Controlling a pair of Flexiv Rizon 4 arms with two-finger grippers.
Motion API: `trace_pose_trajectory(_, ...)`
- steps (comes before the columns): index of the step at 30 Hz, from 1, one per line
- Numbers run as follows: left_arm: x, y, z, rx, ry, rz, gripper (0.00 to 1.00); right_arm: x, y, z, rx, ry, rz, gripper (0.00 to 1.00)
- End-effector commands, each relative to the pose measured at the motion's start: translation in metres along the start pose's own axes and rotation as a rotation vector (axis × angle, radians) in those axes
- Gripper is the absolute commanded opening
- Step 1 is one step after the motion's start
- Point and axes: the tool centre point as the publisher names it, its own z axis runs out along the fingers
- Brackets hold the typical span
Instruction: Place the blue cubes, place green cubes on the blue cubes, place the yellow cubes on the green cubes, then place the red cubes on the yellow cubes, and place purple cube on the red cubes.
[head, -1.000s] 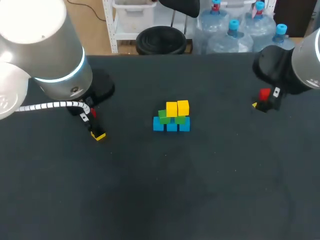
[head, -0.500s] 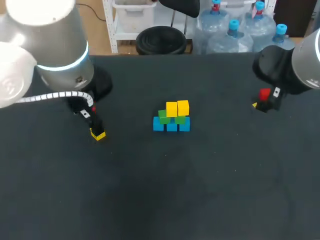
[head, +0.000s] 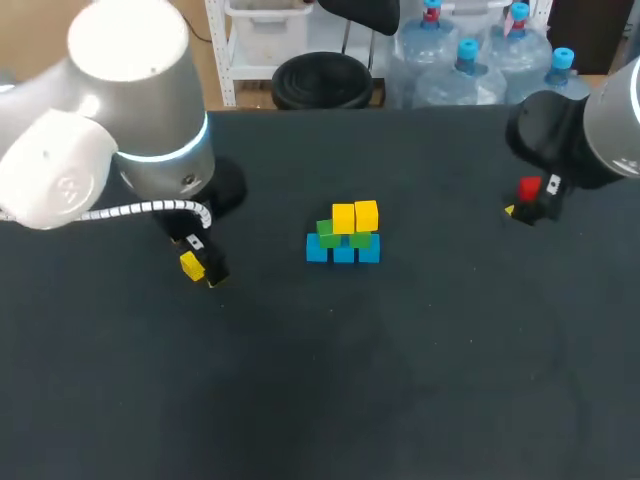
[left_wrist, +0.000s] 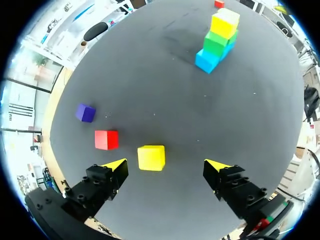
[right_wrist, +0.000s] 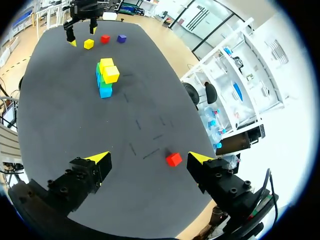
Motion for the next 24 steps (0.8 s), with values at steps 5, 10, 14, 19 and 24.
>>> trace_pose_trajectory(5, -0.005, 0.023, 0.013, 0.041, 0.019, 0.005, 1.00, 0.001, 0.002, 0.000, 0.009, -0.004, 0.002, 1.00)
trace_pose_trajectory(10, -0.007, 0.027, 0.021, 0.072, 0.022, 0.008, 1.00, 0.001, 0.002, 0.000, 0.009, -0.004, 0.002, 1.00)
trace_pose_trajectory(14, -0.009, 0.028, 0.025, 0.089, 0.030, 0.015, 1.00, 0.001, 0.002, 0.000, 0.009, -0.004, 0.002, 1.00)
trace_pose_trajectory(19, -0.009, 0.026, 0.030, 0.100, 0.045, 0.024, 0.89, 0.001, 0.002, 0.000, 0.009, -0.004, 0.002, 1.00)
trace_pose_trajectory(24, -0.008, 0.023, 0.033, 0.106, 0.065, 0.027, 0.07, 0.001, 0.002, 0.000, 0.009, -0.004, 0.002, 1.00)
